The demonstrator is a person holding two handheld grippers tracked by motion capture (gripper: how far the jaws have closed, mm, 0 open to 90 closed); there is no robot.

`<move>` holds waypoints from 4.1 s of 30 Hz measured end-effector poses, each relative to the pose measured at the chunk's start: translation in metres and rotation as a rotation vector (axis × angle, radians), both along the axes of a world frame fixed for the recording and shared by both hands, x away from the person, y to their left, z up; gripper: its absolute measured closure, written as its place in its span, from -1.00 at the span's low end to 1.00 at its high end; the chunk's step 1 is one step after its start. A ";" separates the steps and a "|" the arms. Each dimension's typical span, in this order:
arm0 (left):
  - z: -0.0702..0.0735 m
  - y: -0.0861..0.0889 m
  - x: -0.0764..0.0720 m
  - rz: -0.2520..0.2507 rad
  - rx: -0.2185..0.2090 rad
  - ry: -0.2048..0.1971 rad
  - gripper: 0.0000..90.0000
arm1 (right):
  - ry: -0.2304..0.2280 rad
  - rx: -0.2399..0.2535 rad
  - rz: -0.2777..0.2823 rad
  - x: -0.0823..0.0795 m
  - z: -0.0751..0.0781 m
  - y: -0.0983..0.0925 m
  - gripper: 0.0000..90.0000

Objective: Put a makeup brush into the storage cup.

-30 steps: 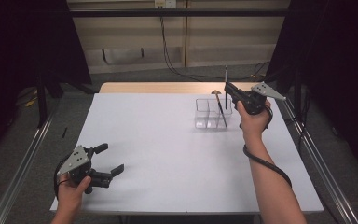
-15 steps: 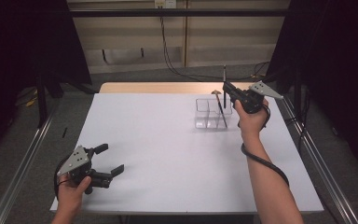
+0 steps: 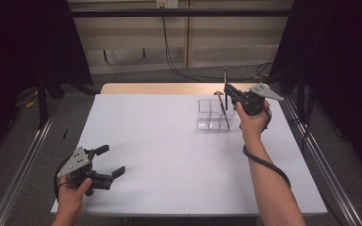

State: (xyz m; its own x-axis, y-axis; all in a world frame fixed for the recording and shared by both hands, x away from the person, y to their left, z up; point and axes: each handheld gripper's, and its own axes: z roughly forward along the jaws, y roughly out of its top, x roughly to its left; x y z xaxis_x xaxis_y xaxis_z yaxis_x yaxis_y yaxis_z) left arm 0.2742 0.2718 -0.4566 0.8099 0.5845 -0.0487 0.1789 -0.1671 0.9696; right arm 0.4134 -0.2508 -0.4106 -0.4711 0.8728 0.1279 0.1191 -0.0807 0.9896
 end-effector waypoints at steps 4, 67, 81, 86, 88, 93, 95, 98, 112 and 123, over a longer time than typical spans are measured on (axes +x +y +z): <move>0.000 0.000 0.000 0.000 0.001 0.000 -1.00 | 0.001 -0.003 0.001 0.000 -0.003 -0.001 0.88; 0.001 0.000 -0.001 0.000 -0.005 -0.002 -1.00 | 0.024 -0.018 -0.003 -0.007 -0.023 -0.003 0.88; 0.002 0.001 -0.001 0.001 -0.004 -0.005 -1.00 | 0.023 -0.014 -0.003 -0.010 -0.027 -0.001 0.88; 0.002 0.001 -0.002 0.003 -0.005 -0.004 -1.00 | 0.025 -0.024 -0.001 -0.013 -0.032 0.000 0.88; 0.002 0.001 -0.002 0.004 -0.005 -0.005 -1.00 | 0.029 -0.018 -0.006 -0.014 -0.033 0.000 0.88; 0.001 0.001 -0.002 0.002 -0.001 -0.004 -1.00 | 0.025 -0.019 -0.014 -0.015 -0.034 -0.002 0.88; 0.001 0.000 -0.001 -0.001 0.003 -0.003 -1.00 | 0.027 -0.020 -0.018 -0.016 -0.034 -0.003 0.88; 0.000 0.000 -0.001 -0.003 0.004 -0.003 -1.00 | 0.028 -0.028 -0.017 -0.016 -0.035 -0.004 0.88; 0.002 0.000 -0.003 -0.003 0.002 -0.008 -1.00 | 0.033 -0.023 -0.017 -0.019 -0.035 -0.004 0.88; 0.002 0.000 -0.003 0.001 0.005 -0.008 -1.00 | 0.042 -0.031 -0.016 -0.022 -0.038 -0.004 0.88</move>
